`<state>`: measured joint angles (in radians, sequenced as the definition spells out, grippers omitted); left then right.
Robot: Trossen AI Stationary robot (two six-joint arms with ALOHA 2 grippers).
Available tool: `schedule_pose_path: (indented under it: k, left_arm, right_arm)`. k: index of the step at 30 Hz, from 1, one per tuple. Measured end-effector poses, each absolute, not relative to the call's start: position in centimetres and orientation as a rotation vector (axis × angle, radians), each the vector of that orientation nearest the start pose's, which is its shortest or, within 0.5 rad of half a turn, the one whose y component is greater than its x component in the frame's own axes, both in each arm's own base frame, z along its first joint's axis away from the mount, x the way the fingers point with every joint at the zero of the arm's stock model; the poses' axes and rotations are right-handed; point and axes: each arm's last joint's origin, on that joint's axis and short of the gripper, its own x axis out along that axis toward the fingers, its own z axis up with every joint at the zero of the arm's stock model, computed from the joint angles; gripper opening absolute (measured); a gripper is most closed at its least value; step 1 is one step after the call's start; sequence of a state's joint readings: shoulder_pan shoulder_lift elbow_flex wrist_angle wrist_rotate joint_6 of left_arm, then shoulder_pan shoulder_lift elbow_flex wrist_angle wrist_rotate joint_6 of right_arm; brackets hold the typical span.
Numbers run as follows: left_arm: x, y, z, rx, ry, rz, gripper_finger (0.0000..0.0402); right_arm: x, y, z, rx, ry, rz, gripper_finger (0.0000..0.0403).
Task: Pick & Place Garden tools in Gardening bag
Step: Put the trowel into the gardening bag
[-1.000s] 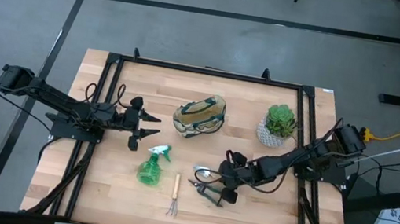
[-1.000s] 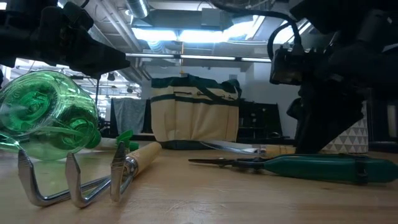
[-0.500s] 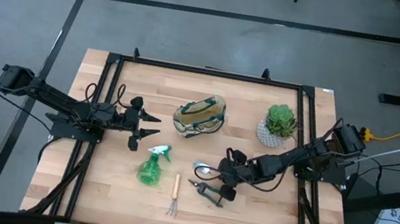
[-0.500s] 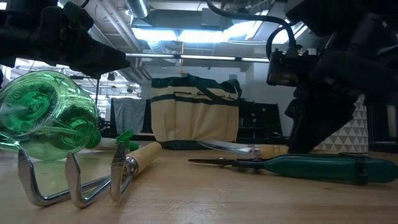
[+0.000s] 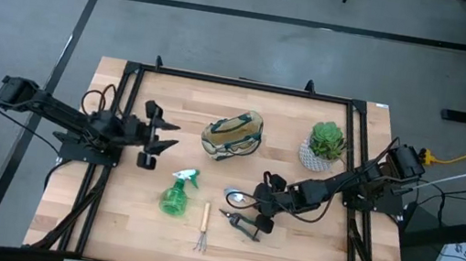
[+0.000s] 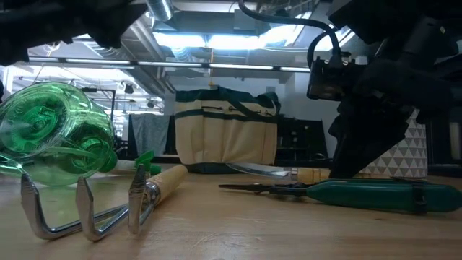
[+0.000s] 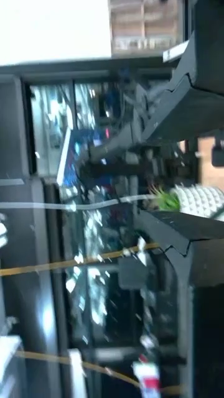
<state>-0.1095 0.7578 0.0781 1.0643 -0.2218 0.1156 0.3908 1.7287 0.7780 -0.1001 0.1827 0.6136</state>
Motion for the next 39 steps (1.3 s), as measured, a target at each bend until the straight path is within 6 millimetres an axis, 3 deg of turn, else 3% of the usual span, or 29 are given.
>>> schedule_pose_path:
  k: [12, 39]
  left_arm:
    - [15.5, -1.1, 19.1, -0.024, -0.085, 0.096, 0.0178]
    - [15.5, -1.1, 18.8, -0.03, -0.049, 0.101, 0.0177]
  right_arm:
    - [28.0, 11.0, 11.6, 0.262, 1.019, -0.122, 0.0067]
    - [27.9, 11.1, 12.8, 0.31, 1.012, -0.055, 0.0067]
